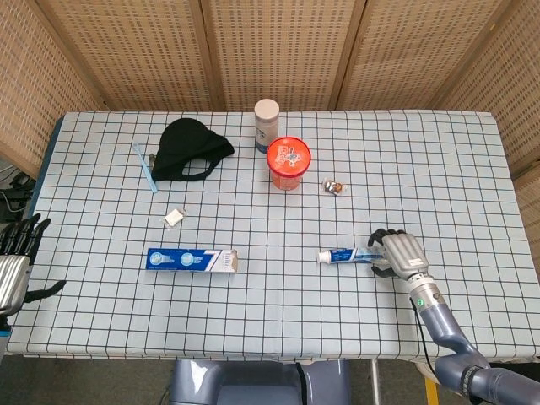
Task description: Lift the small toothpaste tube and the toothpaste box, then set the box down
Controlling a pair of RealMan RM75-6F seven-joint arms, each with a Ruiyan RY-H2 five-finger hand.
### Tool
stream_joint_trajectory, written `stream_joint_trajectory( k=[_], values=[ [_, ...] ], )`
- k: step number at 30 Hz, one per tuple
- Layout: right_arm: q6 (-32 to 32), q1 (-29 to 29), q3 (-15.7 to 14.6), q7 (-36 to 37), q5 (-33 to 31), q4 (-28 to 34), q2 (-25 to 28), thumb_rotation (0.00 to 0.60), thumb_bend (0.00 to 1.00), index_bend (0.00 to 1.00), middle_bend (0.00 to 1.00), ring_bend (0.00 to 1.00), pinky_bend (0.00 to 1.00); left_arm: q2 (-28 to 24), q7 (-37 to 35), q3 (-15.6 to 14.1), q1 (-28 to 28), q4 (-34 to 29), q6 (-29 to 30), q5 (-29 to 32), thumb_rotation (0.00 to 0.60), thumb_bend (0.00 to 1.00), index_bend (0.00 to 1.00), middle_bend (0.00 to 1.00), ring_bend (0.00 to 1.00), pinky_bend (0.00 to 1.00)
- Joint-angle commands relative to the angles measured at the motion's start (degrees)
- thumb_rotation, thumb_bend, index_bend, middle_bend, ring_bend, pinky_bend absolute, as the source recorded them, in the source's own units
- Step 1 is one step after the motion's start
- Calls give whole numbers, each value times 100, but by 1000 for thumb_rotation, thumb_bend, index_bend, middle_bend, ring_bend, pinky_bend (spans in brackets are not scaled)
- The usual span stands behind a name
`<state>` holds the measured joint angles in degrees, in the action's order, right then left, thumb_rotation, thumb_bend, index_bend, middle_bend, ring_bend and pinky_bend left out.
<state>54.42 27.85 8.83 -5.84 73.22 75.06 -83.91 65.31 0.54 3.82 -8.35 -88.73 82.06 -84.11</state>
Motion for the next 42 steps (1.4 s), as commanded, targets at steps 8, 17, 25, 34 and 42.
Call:
stream_joint_trajectory(
  k=[8, 17, 25, 34, 42],
  values=[
    [-83, 245, 19, -569, -196, -185, -378, 600, 390, 434, 401, 354, 376, -21, -38, 8, -2, -18, -5, 29, 600, 0, 0, 0, 0, 0],
    [-344, 443, 48, -1034, -634, -359, -534, 600, 459, 473, 429, 381, 376, -31, -57, 24, -21, -16, -43, 79, 600, 0, 0, 0, 0, 0],
    [-363, 487, 16, -1059, -703, -329, -494, 600, 560, 668, 610, 554, 520, -12, -37, 31, -49, 7, -107, 133, 600, 0, 0, 0, 0, 0],
    [-91, 360, 116, -506, -504, 383, 122, 600, 600, 703, 643, 589, 562, 55, 62, 16, -421, 89, -514, -127, 600, 0, 0, 0, 0, 0],
    [70, 219, 93, -476, -519, 1136, 753, 600, 605, 709, 649, 598, 573, 199, 441, 112, -1283, 11, -1538, -341, 600, 0, 0, 0, 0, 0]
  ],
)
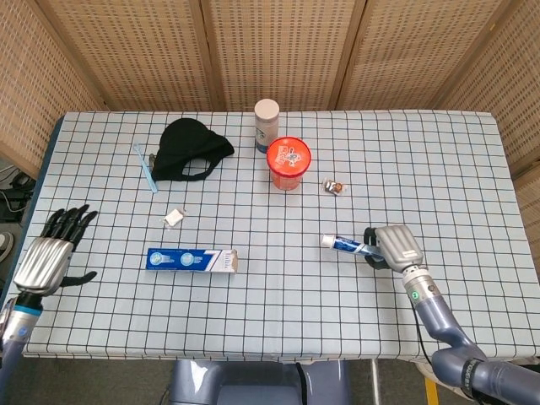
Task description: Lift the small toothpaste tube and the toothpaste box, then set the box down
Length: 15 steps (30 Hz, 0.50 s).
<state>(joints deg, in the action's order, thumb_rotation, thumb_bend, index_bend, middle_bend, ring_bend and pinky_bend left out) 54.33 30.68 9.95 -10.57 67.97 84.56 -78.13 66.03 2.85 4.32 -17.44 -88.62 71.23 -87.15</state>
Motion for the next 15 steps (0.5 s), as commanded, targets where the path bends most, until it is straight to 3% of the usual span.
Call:
stream_joint_trajectory(
  k=[1, 4, 7, 15],
  values=[
    [100, -77, -34, -27, 13, 245, 227, 600, 605, 710, 649, 598, 573, 182, 254, 77, -459, 21, -584, 8, 600, 0, 1, 0, 0, 2],
    [166, -112, -69, -75, 39, 372, 335, 600, 606, 710, 650, 599, 575, 373, 391, 118, -676, 118, -904, 132, 600, 0, 61, 5, 28, 93],
    [269, -169, -140, -169, 105, 545, 492, 600, 608, 710, 651, 600, 574, 884, 638, 178, -1016, 409, -1418, 401, 600, 0, 113, 29, 74, 167],
    [327, -199, -241, -296, 124, 665, 624, 600, 623, 711, 655, 603, 575, 1554, 1026, 101, -1328, 686, -1828, 712, 600, 0, 171, 87, 135, 241]
  ],
)
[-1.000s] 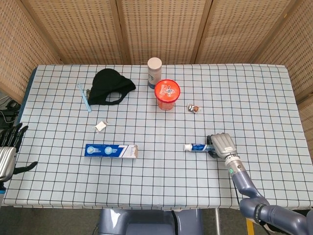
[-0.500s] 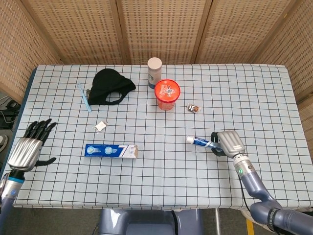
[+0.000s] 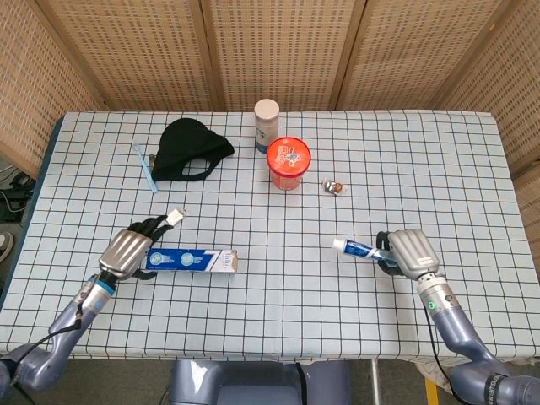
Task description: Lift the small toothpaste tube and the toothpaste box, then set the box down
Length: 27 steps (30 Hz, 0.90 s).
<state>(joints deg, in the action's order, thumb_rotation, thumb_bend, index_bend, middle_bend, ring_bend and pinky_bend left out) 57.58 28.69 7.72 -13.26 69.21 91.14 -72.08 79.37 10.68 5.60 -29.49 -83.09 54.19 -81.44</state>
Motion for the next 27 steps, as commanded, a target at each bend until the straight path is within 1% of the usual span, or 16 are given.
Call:
stream_joint_trajectory(
  k=[1, 8, 14, 17, 19, 22, 25, 27],
  values=[
    [7, 1, -24, -39, 0, 7, 22, 600, 623, 713, 655, 603, 575, 283, 306, -25, -146, 156, -142, 187, 600, 0, 181, 87, 135, 242],
    [16, 0, -52, -17, -5, 14, 34, 600, 623, 716, 656, 605, 575, 628, 607, 9, -302, 301, -229, 431, 600, 0, 227, 139, 188, 275],
    [5, 4, -52, 103, -8, -34, 34, 600, 626, 716, 656, 605, 575, 941, 917, 36, -408, 441, -224, 684, 600, 7, 290, 200, 281, 334],
    [3, 11, -60, 119, 13, -27, 58, 600, 626, 716, 656, 605, 574, 1016, 1027, 44, -441, 466, -217, 786, 600, 65, 374, 272, 343, 360],
    [12, 12, -60, 130, 28, -4, 80, 600, 627, 716, 656, 605, 575, 1063, 1080, 54, -465, 489, -201, 835, 600, 118, 451, 336, 400, 395],
    [30, 13, -58, 142, 49, 45, 121, 600, 627, 716, 657, 605, 575, 1123, 1008, 88, -480, 514, -114, 834, 600, 145, 511, 386, 441, 425],
    [69, 22, -44, 115, 90, 145, 198, 600, 627, 716, 657, 605, 575, 1147, 727, 141, -472, 539, 29, 741, 600, 176, 531, 403, 450, 429],
    [99, 33, -25, 82, 111, 229, 260, 600, 627, 716, 657, 605, 575, 1134, 493, 173, -473, 542, 105, 661, 600, 177, 538, 410, 454, 429]
  ],
)
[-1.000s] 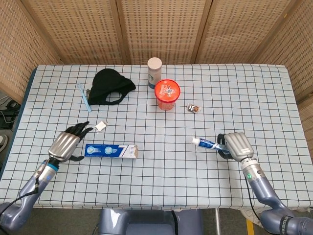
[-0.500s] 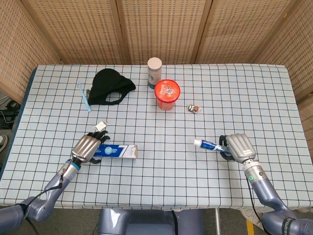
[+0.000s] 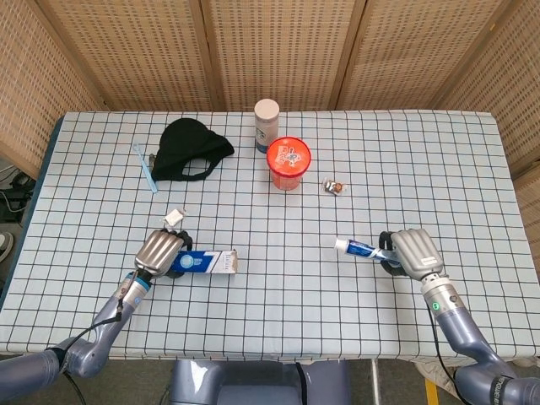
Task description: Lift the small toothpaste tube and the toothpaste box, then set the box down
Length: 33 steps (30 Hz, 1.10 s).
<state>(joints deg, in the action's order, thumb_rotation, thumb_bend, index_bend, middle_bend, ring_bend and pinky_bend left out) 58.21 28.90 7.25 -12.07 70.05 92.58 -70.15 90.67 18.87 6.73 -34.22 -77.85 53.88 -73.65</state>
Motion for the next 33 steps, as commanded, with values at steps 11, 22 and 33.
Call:
stream_joint_trajectory(
  k=[11, 22, 33],
  values=[
    [272, 167, 313, -578, -37, 902, 682, 600, 627, 716, 656, 605, 574, -269, -3042, 473, -32, -286, 558, -649, 600, 145, 540, 411, 455, 429],
    [421, 609, 881, -1612, -313, 2081, 1661, 600, 627, 716, 658, 607, 575, -47, -5161, 581, -485, 9, 217, -948, 600, 123, 540, 411, 455, 429],
    [309, 986, 1031, -2351, -507, 2649, 2196, 600, 627, 717, 660, 614, 575, 161, -5418, 670, -750, 235, 171, -882, 600, 122, 539, 411, 455, 429]
  ],
)
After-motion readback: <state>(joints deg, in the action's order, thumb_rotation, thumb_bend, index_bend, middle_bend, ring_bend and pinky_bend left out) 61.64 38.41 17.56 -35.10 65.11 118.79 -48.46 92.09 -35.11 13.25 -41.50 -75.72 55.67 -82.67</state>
